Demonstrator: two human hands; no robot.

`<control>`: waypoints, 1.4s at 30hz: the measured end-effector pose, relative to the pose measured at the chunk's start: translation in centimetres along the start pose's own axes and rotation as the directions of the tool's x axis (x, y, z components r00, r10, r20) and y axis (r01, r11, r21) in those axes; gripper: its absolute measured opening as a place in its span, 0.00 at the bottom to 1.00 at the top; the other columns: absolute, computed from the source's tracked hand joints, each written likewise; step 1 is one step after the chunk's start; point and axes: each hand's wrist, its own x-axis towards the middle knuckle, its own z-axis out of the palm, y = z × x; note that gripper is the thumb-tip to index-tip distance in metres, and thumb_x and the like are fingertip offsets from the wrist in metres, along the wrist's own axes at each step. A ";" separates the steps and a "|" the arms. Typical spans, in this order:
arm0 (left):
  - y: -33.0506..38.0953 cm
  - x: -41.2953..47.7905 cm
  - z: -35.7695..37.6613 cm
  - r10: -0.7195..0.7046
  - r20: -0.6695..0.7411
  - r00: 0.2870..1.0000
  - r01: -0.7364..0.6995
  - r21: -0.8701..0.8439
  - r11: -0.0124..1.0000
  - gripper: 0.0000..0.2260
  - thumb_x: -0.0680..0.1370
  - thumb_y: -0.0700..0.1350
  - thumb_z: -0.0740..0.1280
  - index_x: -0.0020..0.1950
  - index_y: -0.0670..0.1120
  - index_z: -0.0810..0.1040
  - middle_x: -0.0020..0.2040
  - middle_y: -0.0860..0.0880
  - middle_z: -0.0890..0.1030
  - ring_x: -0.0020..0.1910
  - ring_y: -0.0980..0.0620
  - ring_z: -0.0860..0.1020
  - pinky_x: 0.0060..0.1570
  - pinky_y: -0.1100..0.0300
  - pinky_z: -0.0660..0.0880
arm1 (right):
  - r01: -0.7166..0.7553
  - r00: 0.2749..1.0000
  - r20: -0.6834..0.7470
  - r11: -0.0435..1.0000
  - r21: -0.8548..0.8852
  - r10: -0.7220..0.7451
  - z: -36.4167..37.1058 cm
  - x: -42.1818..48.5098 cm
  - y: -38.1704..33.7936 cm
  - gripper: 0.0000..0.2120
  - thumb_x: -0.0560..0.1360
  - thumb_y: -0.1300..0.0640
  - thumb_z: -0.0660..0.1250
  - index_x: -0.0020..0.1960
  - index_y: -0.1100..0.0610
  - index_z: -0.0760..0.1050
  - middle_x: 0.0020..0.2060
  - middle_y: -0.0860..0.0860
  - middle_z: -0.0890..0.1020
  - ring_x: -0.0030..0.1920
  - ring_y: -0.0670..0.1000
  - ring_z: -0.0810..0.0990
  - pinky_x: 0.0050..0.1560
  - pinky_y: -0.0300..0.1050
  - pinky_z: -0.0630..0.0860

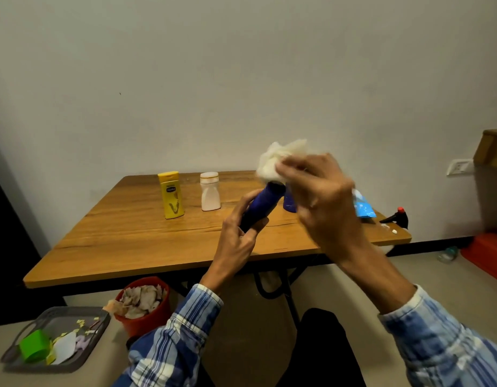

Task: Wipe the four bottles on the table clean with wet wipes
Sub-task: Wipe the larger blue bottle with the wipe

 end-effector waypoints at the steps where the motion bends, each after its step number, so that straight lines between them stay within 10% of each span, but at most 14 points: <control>1: -0.2 0.0 0.0 -0.002 -0.004 1.000 0.002 -0.014 1.000 0.25 0.78 0.34 0.69 0.70 0.55 0.69 0.61 0.62 0.77 0.58 0.56 0.78 0.57 0.61 0.78 | 0.065 0.995 0.082 0.998 -0.019 -0.063 0.5 -0.6 -0.2 0.16 0.73 0.72 0.71 0.60 0.64 0.81 0.57 0.59 0.82 0.55 0.59 0.78 0.53 0.47 0.77; 11: -0.1 0.2 0.1 0.021 -0.026 0.999 -0.021 -0.005 1.000 0.25 0.78 0.35 0.69 0.71 0.55 0.69 0.60 0.67 0.76 0.59 0.56 0.78 0.57 0.63 0.77 | 0.054 0.990 0.131 0.998 -0.024 -0.050 0.5 -1.4 -0.1 0.17 0.72 0.71 0.71 0.60 0.65 0.81 0.57 0.60 0.82 0.58 0.56 0.75 0.56 0.46 0.76; 18: -0.7 -0.1 0.0 0.009 -0.032 0.999 -0.008 0.035 0.999 0.26 0.79 0.36 0.69 0.71 0.57 0.68 0.64 0.51 0.76 0.59 0.53 0.77 0.56 0.61 0.77 | 0.099 0.979 0.184 0.994 -0.040 -0.090 0.4 -1.3 0.4 0.16 0.71 0.71 0.69 0.58 0.64 0.82 0.55 0.59 0.83 0.55 0.57 0.78 0.54 0.49 0.79; 23: -0.7 -0.5 -0.1 0.017 -0.026 1.000 -0.016 0.043 0.999 0.26 0.79 0.40 0.71 0.73 0.58 0.68 0.64 0.55 0.76 0.59 0.56 0.78 0.58 0.67 0.75 | -0.362 0.926 -0.072 0.926 0.107 0.370 -1.0 -0.2 3.3 0.14 0.74 0.72 0.68 0.56 0.62 0.83 0.53 0.55 0.84 0.56 0.52 0.80 0.55 0.44 0.81; 28: -0.7 -0.5 0.6 -0.034 -0.030 0.999 0.037 0.093 0.995 0.25 0.80 0.48 0.69 0.75 0.57 0.65 0.56 0.50 0.76 0.50 0.52 0.79 0.51 0.56 0.78 | -0.252 0.923 -0.263 0.958 0.137 0.280 -0.2 -1.1 0.5 0.15 0.75 0.71 0.69 0.60 0.63 0.81 0.56 0.56 0.82 0.58 0.54 0.78 0.58 0.36 0.75; 33: 1.9 -0.6 1.2 -0.085 0.065 0.994 0.085 -0.003 0.996 0.22 0.82 0.51 0.62 0.75 0.61 0.61 0.57 0.54 0.78 0.54 0.49 0.80 0.56 0.48 0.80 | 0.010 0.997 -0.075 0.996 -0.086 -0.016 3.5 -3.6 -0.3 0.15 0.76 0.69 0.66 0.62 0.67 0.80 0.58 0.62 0.81 0.58 0.59 0.76 0.58 0.46 0.77; 37: 2.2 -0.7 0.9 -0.101 0.157 0.982 0.120 -0.121 0.985 0.23 0.83 0.49 0.56 0.78 0.56 0.59 0.72 0.54 0.72 0.71 0.55 0.72 0.71 0.51 0.70 | -0.024 0.997 0.073 1.000 0.010 0.023 4.5 -5.0 -0.3 0.16 0.77 0.65 0.64 0.63 0.65 0.80 0.60 0.61 0.80 0.61 0.57 0.77 0.60 0.45 0.78; 42: 2.0 -0.9 1.0 -0.175 0.139 0.975 0.199 -0.176 0.964 0.28 0.79 0.52 0.69 0.76 0.61 0.61 0.69 0.55 0.72 0.62 0.57 0.77 0.57 0.61 0.77 | -0.282 0.952 -0.071 0.944 0.168 0.297 3.1 -2.5 1.8 0.16 0.75 0.71 0.68 0.61 0.62 0.81 0.57 0.56 0.79 0.58 0.52 0.77 0.55 0.40 0.78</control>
